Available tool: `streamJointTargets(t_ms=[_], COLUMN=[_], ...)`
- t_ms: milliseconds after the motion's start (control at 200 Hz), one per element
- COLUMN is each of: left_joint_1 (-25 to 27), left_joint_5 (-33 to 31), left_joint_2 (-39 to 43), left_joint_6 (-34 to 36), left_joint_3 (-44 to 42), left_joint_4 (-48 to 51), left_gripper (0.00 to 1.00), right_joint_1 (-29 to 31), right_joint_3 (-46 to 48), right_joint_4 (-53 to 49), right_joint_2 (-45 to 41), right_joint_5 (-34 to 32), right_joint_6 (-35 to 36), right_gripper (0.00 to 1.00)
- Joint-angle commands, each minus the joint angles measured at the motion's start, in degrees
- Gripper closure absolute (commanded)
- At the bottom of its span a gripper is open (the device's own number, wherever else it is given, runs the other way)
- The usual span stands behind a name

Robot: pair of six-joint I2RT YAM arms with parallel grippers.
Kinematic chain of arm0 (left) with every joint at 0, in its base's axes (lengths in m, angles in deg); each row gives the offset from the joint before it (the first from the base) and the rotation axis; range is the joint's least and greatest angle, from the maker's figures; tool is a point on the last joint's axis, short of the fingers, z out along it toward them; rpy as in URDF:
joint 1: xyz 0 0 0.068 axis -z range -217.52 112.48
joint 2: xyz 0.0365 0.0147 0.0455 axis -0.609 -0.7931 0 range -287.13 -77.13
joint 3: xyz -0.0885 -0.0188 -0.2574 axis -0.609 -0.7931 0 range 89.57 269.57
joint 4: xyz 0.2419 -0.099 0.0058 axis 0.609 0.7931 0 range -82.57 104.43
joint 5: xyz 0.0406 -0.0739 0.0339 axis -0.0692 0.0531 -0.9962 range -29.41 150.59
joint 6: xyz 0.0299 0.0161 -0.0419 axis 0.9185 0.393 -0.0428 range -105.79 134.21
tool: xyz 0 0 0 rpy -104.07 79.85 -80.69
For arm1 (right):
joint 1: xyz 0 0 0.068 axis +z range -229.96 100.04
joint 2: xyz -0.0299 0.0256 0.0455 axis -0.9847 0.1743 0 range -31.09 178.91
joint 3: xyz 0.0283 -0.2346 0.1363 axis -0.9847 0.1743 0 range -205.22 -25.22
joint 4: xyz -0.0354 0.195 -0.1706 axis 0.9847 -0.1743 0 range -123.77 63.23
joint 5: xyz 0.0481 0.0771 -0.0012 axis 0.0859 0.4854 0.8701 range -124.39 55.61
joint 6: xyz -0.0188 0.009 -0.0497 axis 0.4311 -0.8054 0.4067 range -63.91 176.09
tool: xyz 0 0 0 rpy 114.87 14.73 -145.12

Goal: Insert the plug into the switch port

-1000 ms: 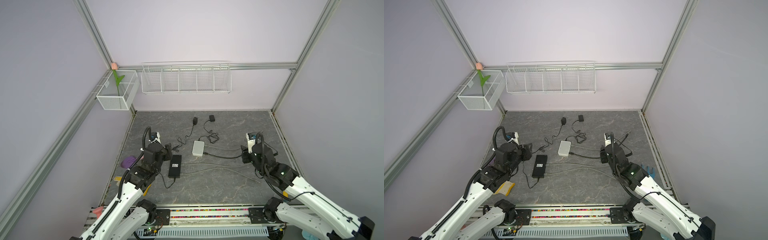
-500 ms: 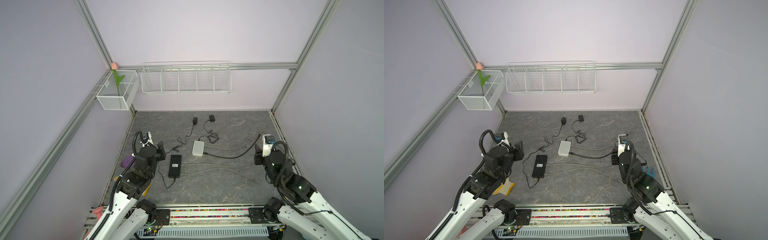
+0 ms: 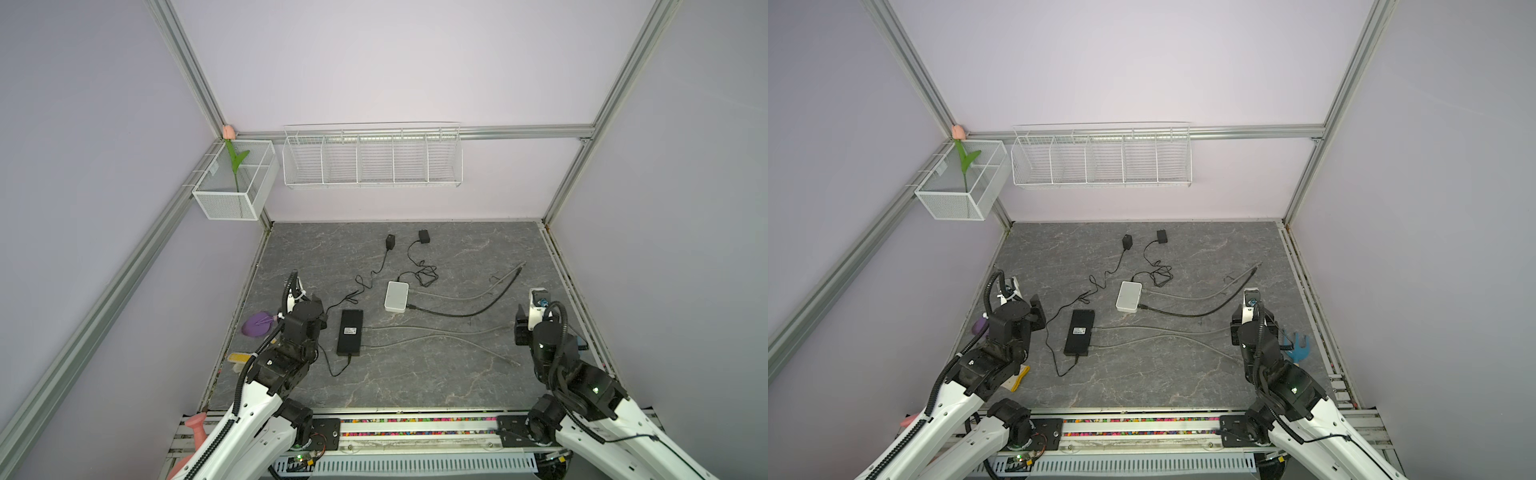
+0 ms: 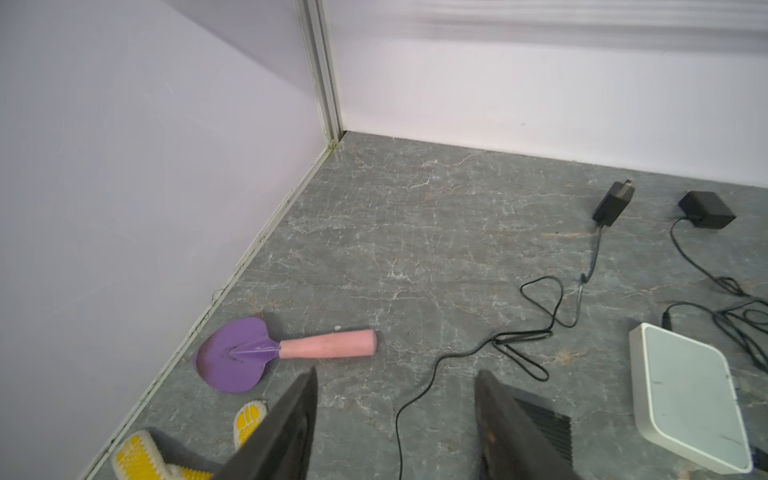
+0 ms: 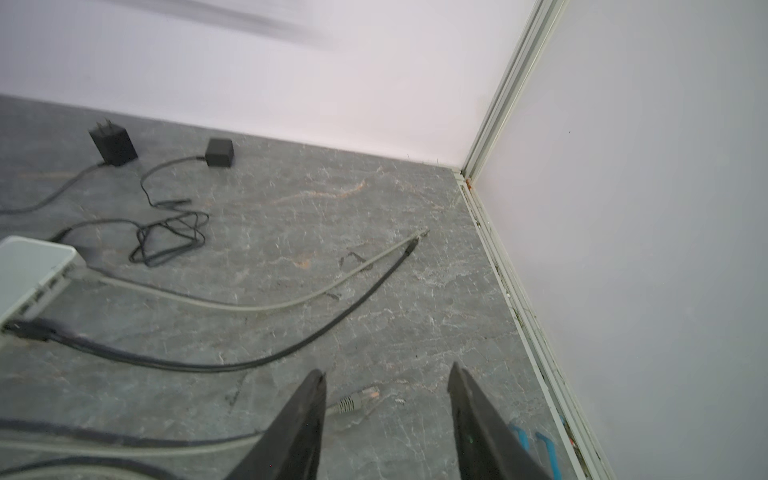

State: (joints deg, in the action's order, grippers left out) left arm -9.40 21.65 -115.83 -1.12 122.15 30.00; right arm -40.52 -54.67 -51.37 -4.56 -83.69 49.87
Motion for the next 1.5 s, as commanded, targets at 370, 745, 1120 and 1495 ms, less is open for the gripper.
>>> streamJointTargets(t_ms=[370,745,1120,1495], left_joint_1=[-0.3,-0.3,-0.3,-0.3], left_joint_5=[-6.1,-8.7,-11.9,-16.1], left_joint_2=[-2.7,-4.1,-5.5,-4.8], left_joint_6=[1.7,1.6,-0.7,-3.7], left_joint_3=[-6.4,-10.4,-10.6,-10.2], left_joint_4=[-5.8,-8.6,-7.9,-5.5], left_gripper=[0.35,0.29,0.1,0.01], right_joint_1=[-0.3,-0.4,-0.4,-0.4], right_joint_3=[5.9,6.1,4.8,11.4], right_joint_4=[1.6,-0.6,-4.3,12.5], right_joint_2=[-0.3,3.1,5.4,12.5], right_joint_5=[-4.2,-10.5,-15.4,-12.4], right_joint_6=[-4.8,-11.7,-16.6,-2.9], right_gripper=[0.36,0.13,0.11,0.11])
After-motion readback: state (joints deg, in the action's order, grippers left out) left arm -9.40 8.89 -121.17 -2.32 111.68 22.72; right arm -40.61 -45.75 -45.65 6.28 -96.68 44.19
